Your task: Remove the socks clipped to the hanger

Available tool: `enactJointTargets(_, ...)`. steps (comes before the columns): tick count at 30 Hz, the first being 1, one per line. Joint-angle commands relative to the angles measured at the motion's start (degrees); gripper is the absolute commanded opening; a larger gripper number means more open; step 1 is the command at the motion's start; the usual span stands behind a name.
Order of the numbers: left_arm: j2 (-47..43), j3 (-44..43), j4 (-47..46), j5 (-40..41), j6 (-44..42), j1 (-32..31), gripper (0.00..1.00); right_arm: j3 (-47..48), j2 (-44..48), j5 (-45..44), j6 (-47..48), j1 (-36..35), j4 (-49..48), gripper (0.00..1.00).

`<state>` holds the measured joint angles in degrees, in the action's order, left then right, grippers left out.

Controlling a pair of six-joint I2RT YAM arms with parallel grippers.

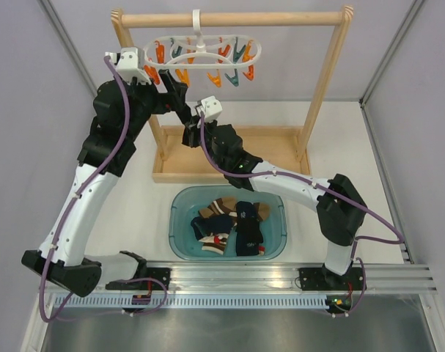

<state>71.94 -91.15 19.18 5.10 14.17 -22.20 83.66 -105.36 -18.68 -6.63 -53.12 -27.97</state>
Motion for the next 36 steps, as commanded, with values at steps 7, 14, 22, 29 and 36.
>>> enactJointTargets(7, 2.2, -4.3, 3.7, -4.8, 5.2, 3.9, 0.97, 0.0, 3.1, 1.5, -0.5, -0.1, -0.1, 0.03)
enactJointTargets(14, 5.6, -6.5, 4.0, -7.7, 5.9, 5.9, 0.94, -1.0, 4.4, 1.7, -0.7, -0.1, 0.0, 0.03)
enactJointTargets(22, 10.1, -9.9, 3.8, -9.1, 6.2, 7.1, 0.84, -1.7, 5.7, 2.2, -0.7, -0.1, 0.2, 0.03)
enactJointTargets(29, 11.9, -11.6, 3.2, -9.8, 7.2, 7.3, 0.73, -2.7, 6.7, 2.8, -0.8, -0.1, 0.0, 0.03)
enactJointTargets(36, 13.6, -12.2, 2.5, -10.4, 8.1, 7.4, 0.64, -3.6, 7.4, 3.1, -0.9, -0.1, 0.0, 0.03)
